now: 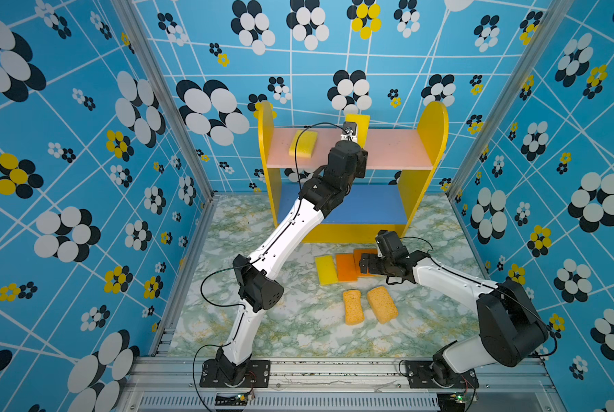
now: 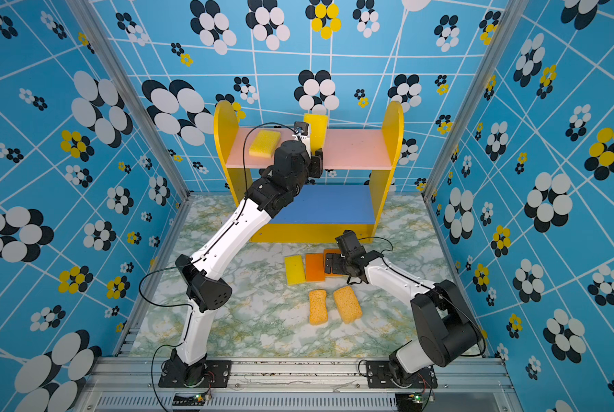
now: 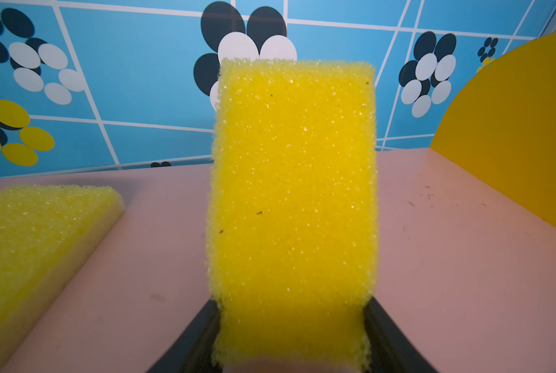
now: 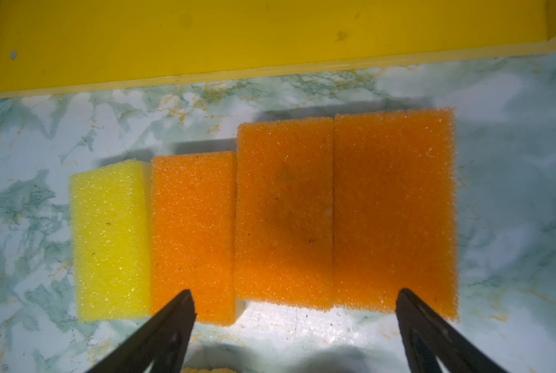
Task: Arrange cleaning sponges on a shelf
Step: Place the cleaning sponge on the shelf.
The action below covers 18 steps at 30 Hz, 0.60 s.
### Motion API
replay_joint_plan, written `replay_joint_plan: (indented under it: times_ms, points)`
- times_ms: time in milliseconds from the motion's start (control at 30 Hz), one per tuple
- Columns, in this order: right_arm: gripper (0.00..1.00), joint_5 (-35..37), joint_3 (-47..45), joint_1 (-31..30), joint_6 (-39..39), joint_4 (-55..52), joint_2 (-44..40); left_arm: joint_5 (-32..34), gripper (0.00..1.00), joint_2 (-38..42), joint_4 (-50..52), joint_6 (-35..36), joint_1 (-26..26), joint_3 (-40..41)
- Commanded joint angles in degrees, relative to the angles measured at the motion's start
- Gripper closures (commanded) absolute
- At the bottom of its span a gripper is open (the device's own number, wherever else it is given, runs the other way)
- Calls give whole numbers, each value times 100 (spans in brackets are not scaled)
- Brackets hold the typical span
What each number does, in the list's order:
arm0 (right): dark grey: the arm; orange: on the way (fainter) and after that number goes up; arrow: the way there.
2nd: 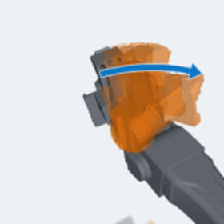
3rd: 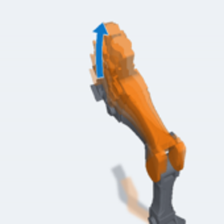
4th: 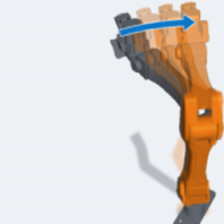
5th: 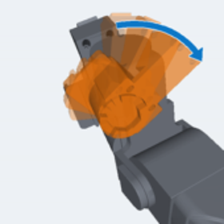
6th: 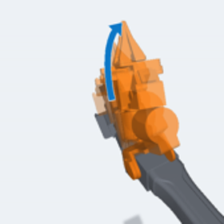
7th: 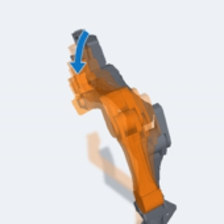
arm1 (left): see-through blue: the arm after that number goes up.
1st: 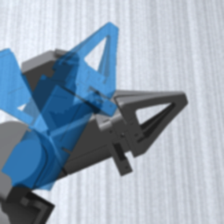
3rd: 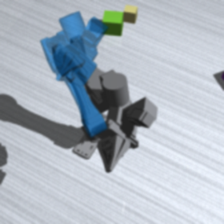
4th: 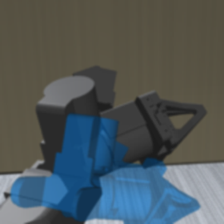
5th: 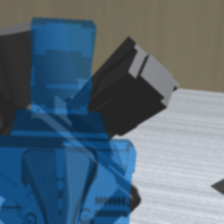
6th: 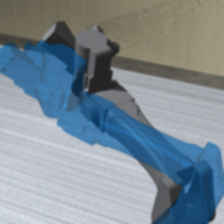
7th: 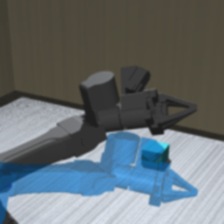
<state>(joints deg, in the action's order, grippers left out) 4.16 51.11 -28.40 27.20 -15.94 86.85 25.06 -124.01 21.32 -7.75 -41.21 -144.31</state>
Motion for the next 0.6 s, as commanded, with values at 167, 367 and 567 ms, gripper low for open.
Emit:
replay_joint_plan:
  times_ms: [167,367,567]
  points:
    - [1,10,74,-47,-119,-111,60,254,37,-179,-110,-17,61,-135]
    - [1,5,84,-51,-119,-97,69,254,34,-157,-93,19,56,-133]
    - [1,2,83,-44,-119,-96,68,245,32,-159,-100,19,52,-126]
